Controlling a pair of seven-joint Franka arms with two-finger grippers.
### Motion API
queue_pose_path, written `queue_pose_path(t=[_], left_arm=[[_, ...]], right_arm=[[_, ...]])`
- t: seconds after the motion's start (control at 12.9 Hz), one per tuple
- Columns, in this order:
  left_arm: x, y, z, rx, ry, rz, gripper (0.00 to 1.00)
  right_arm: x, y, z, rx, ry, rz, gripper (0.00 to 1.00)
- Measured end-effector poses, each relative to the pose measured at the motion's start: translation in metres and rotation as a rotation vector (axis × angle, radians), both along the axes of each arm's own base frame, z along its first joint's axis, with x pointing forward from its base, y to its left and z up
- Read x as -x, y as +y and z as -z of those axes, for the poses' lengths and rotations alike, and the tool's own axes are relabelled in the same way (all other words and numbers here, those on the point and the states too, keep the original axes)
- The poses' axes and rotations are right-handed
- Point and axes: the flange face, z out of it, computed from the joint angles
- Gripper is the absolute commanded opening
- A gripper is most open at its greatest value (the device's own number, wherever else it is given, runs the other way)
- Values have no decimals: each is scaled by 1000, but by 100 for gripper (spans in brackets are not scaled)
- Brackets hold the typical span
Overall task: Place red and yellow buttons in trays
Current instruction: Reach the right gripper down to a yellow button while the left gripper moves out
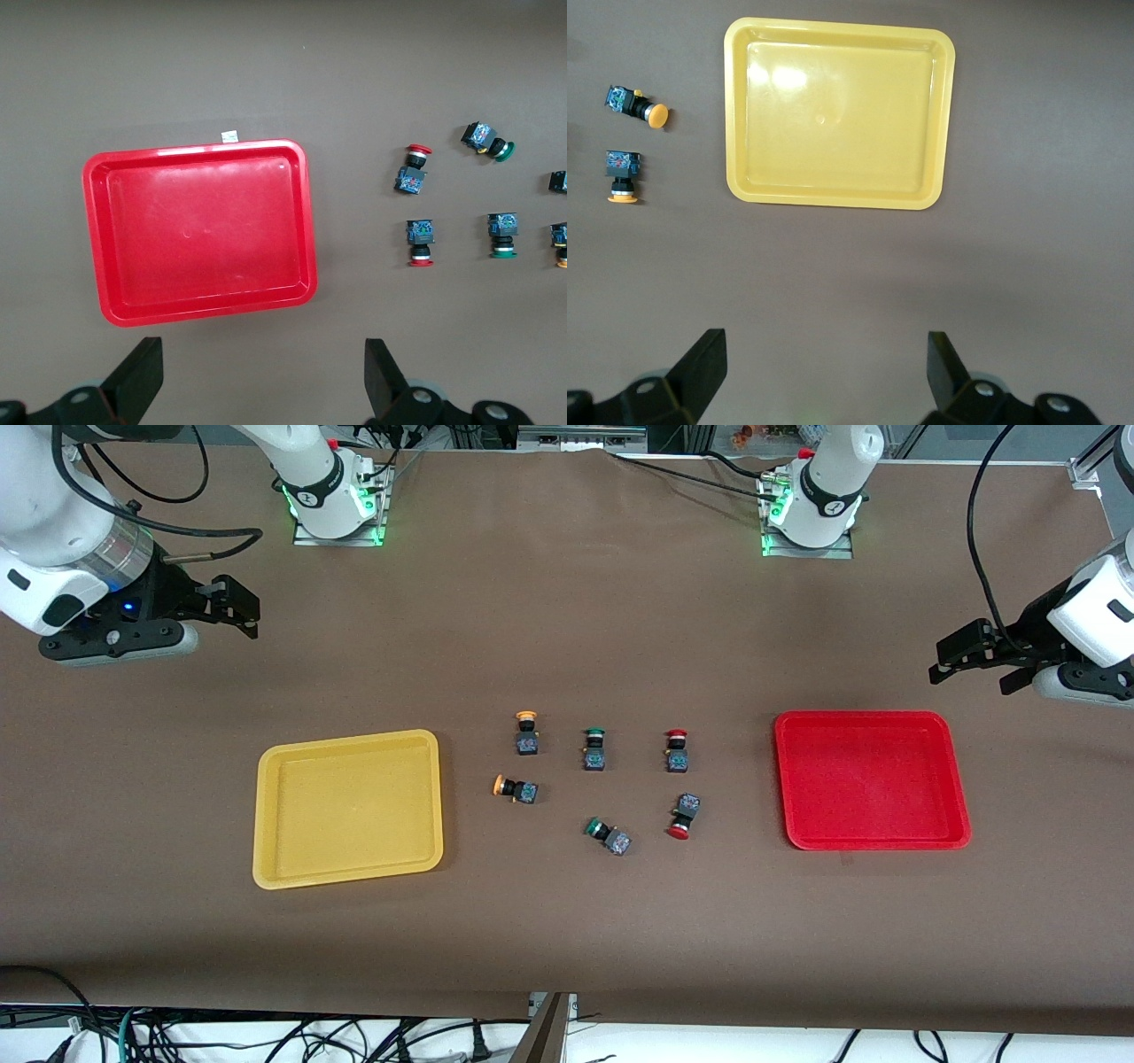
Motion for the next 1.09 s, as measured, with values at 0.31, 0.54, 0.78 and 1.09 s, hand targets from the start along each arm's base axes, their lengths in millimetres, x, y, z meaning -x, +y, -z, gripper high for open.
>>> queue_pose_path(t=[0.31,0.54,0.78,1.09], left_arm=[[0,0,0,0,2,0,100],[0,0,0,0,3,0,100],[0,3,-4,0,-6,-4,100],[-3,-50,8,1,18,96,100]], right_arm=[[-1,0,2,1,5,-2,100],[-5,24,26,-39,59,-25,100],[-21,113,112,-72,114,46,100],[-19,248,268,-81,60,168,100]])
